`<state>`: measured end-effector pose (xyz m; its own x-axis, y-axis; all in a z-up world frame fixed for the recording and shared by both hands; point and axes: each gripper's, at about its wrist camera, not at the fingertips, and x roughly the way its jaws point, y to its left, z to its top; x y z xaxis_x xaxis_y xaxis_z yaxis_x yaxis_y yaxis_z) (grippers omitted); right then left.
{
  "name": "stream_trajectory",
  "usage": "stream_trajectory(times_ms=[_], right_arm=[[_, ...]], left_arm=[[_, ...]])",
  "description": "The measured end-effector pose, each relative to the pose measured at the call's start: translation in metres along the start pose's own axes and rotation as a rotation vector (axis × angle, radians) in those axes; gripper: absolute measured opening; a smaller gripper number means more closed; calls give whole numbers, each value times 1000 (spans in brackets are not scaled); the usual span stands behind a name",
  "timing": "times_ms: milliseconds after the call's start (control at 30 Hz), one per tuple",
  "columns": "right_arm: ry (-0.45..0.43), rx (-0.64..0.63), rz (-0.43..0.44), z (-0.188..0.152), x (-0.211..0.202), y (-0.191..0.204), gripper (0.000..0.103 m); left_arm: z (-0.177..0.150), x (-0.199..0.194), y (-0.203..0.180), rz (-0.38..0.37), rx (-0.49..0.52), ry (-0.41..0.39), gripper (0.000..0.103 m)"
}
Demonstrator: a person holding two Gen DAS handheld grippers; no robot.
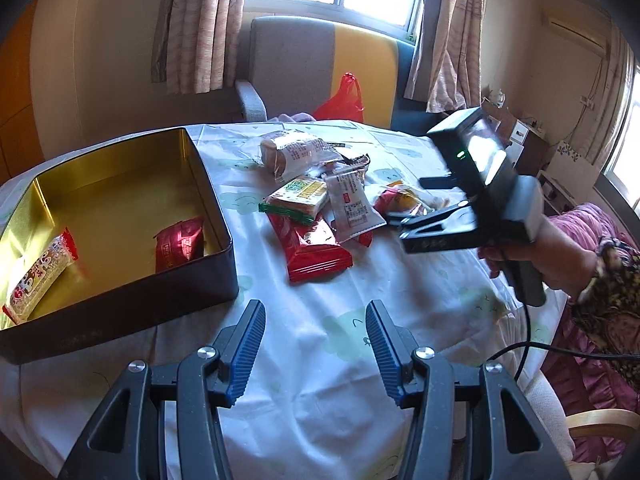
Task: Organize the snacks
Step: 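Grasp the yellow-topped bread bag with the right gripper, then grasp the white printed snack packet with the left gripper while the right gripper holds the bread bag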
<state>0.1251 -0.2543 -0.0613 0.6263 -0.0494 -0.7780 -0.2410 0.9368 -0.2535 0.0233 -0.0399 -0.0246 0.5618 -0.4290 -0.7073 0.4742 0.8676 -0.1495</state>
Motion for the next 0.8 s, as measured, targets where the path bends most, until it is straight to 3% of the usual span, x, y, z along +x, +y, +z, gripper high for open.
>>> stream_trajectory(times_ms=[200, 400, 800], right_arm=[[-55, 88, 79, -9, 3, 0, 63], [-70, 148, 40, -17, -2, -7, 60], [-58, 469, -71, -49, -11, -53, 60]], left_arm=[[-1, 7, -2, -3, -5, 21, 53], [0, 12, -8, -8, 10, 31, 53], [15, 24, -18, -23, 23, 38, 53]])
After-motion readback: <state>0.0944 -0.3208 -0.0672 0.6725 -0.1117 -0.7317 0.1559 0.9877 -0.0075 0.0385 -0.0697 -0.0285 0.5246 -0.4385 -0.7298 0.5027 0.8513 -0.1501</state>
